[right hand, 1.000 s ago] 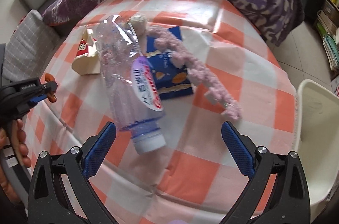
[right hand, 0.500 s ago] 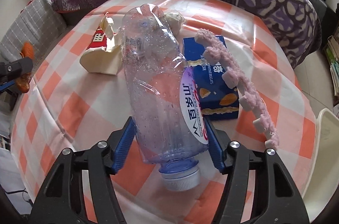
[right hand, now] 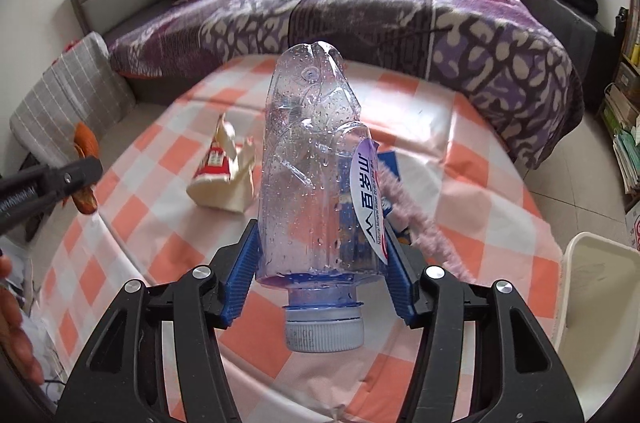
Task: Collect trash
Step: 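Grasp the clear plastic water bottle with the right tool while the left tool holds the snack, then carry the bottle over the bin and open the right tool while the left tool carries the snack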
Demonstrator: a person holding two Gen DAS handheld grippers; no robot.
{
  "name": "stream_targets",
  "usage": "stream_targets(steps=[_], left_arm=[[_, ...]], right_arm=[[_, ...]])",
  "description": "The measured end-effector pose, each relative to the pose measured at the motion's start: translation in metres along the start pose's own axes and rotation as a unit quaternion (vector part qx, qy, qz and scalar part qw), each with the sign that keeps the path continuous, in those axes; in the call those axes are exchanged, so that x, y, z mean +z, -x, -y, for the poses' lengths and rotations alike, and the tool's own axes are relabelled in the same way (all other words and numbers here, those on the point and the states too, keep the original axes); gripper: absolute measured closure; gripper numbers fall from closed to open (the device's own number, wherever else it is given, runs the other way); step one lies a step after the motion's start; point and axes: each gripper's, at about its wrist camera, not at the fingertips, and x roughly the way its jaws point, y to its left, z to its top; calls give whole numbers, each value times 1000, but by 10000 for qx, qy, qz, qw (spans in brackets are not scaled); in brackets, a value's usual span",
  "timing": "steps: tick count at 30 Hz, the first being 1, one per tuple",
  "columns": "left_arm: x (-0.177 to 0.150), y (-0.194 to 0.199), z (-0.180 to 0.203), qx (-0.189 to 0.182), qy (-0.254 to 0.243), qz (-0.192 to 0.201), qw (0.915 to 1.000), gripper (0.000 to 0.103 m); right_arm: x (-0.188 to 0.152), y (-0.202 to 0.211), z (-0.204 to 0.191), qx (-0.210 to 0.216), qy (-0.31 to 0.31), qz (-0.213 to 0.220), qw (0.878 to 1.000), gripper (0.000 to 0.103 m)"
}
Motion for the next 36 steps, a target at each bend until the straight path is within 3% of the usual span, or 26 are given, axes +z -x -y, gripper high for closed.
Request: stream_targets(steps=[15, 36], left_arm=[[-8, 25, 48, -337, -189, 235, 9990, 81], [-46, 40, 155, -937, -941, 247, 9908, 81]], right_arm=[[16, 67, 46, -198, -429, 704, 9964, 48], [-4, 132, 145, -1097, -1073, 891, 9841, 48]])
